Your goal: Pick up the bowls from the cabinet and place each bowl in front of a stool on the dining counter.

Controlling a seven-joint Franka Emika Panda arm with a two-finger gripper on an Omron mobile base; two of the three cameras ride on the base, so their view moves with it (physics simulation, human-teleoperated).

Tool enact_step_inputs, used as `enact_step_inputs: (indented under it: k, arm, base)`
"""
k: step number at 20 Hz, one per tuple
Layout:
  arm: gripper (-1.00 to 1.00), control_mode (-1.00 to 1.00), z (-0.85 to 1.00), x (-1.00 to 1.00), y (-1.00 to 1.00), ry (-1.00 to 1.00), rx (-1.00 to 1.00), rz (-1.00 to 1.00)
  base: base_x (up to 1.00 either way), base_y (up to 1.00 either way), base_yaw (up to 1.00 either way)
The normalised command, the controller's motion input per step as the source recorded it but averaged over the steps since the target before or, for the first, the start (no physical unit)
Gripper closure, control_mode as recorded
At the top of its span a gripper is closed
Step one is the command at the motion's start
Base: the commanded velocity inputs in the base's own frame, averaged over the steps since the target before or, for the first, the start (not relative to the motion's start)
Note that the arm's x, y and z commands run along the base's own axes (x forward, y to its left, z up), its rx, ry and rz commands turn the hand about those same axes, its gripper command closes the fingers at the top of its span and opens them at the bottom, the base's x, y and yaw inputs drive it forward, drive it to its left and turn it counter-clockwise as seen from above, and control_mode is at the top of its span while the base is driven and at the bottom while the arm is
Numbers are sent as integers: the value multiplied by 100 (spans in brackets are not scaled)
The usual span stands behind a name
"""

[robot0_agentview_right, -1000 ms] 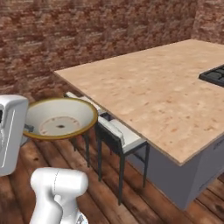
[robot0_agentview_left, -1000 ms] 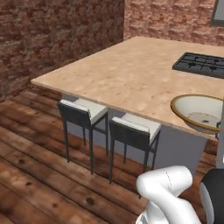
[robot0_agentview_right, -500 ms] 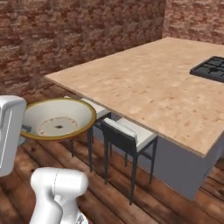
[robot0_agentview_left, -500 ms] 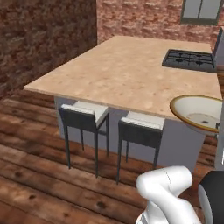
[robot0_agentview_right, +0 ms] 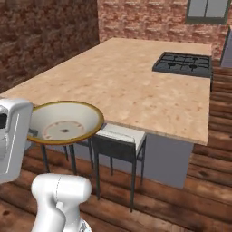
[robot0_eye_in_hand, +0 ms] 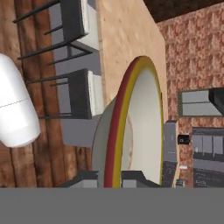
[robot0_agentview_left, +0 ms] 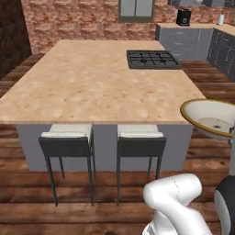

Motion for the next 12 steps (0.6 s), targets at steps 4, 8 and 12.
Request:
enact_step_inputs:
  k: [4, 8, 12]
  arm:
    - [100, 100, 0, 0, 0, 0, 0, 0]
    - [100, 100, 0, 0, 0, 0, 0, 0]
    - [100, 100, 0, 0, 0, 0, 0, 0]
  base:
    - [11, 44, -48]
    - [20, 0, -13]
    - [42, -4, 4]
